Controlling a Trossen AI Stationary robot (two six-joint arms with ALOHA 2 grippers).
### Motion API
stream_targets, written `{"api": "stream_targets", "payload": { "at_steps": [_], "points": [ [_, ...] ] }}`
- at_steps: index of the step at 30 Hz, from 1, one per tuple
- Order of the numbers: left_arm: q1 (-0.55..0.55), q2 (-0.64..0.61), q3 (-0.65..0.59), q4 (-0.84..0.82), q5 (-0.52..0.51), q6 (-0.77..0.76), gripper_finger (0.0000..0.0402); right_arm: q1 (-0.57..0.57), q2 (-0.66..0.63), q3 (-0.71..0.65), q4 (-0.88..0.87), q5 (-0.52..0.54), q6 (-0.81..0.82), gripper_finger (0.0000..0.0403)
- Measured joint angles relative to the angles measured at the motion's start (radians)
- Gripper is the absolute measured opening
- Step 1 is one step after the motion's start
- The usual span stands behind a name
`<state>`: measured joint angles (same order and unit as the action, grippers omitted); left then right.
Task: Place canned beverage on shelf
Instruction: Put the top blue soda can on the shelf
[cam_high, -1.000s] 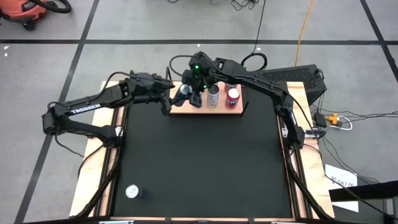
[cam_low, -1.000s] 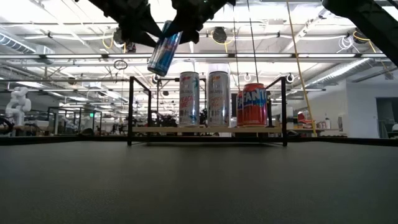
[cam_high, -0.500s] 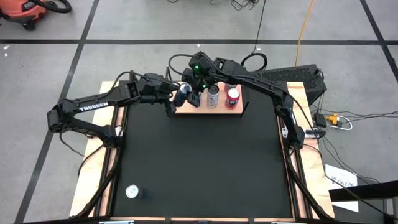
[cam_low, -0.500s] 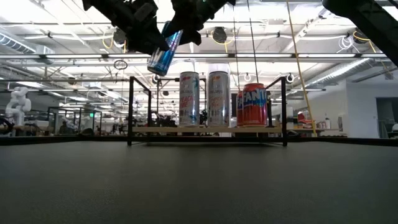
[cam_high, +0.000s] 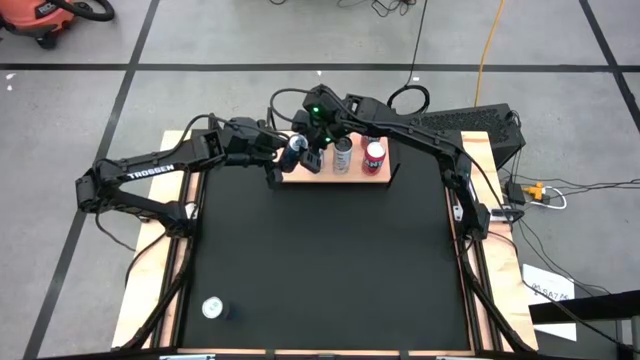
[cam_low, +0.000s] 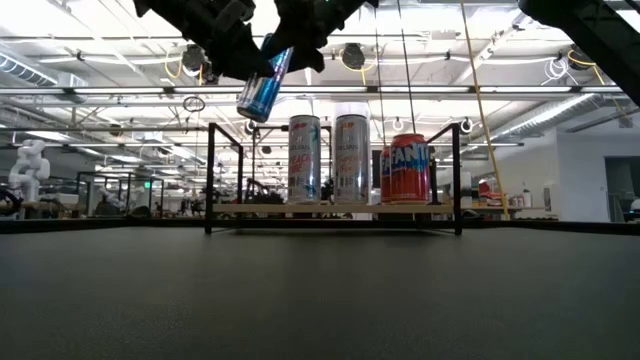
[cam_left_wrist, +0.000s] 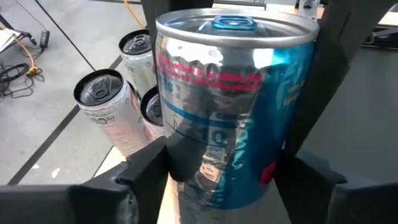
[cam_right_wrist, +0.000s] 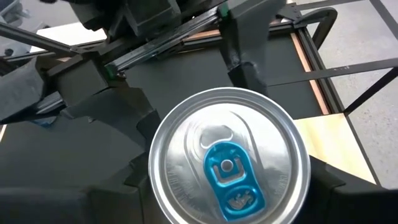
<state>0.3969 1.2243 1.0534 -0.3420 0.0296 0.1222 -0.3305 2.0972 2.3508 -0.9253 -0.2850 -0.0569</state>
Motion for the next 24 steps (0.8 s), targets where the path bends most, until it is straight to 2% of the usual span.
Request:
{"api": "stream_targets", "payload": {
  "at_steps": [6, 11, 15, 18, 24],
  "points": [
    [0.0, -0.024, -0.001, 0.001, 0.0, -0.012, 0.0208, -0.001, -0.009, 0.0, 0.018, 0.014, 0.036, 0.0257],
    [0.005, -0.092, -0.001, 0.047, -0.031, -0.092, 0.0206, 0.001, -0.077, -0.002, 0.072, 0.154, 0.151, 0.0299],
    [0.004, -0.168, 0.0, 0.101, -0.046, -0.107, 0.0206, 0.008, -0.142, 0.0, 0.134, 0.214, 0.157, 0.0307],
    [0.008, -0.217, 0.0, 0.164, -0.039, -0.12, 0.0206, 0.006, -0.159, 0.001, 0.135, 0.196, 0.153, 0.0308],
    [0.009, -0.271, 0.0, 0.239, -0.02, -0.174, 0.0206, 0.029, -0.15, -0.001, 0.174, 0.077, 0.141, 0.0308]
  ]
}}
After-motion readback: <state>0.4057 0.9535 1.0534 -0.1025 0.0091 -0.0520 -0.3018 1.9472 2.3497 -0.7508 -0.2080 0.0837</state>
